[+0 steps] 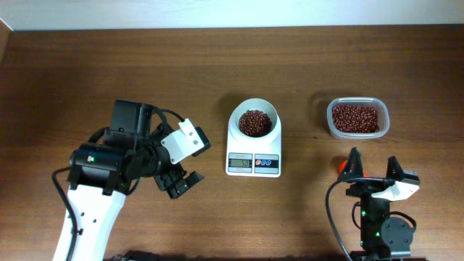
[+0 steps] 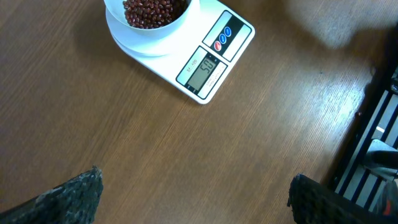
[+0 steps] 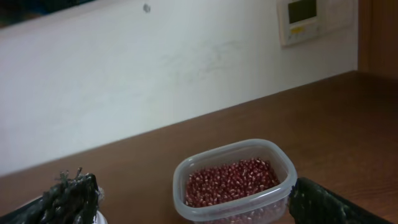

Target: Scoop and weigh 50g on scale

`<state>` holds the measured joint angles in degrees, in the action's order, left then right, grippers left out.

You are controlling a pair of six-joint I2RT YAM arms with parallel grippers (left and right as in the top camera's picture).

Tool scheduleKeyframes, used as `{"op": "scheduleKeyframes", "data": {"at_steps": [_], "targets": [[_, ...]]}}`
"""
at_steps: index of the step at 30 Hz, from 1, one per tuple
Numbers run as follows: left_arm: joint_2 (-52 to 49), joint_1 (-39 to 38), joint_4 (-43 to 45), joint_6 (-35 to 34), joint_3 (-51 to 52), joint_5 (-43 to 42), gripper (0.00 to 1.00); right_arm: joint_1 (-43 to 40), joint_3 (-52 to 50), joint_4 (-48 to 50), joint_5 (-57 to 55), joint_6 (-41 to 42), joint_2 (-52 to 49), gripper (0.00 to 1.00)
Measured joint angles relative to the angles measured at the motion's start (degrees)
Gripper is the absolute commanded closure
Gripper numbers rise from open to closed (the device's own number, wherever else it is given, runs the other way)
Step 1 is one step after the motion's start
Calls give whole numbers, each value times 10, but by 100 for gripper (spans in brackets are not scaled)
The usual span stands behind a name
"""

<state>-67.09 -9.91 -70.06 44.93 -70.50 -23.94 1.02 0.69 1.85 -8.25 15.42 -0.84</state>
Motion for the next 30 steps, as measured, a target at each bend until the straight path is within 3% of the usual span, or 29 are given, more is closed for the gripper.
{"op": "scheduleKeyframes", "data": {"at_steps": [15,30], "targets": [[0,0,0,0,0,0,1,2,-1,-54,13,-79,0,1],[0,0,0,0,0,0,1,1,-1,-55,22,-88,0,1]]}}
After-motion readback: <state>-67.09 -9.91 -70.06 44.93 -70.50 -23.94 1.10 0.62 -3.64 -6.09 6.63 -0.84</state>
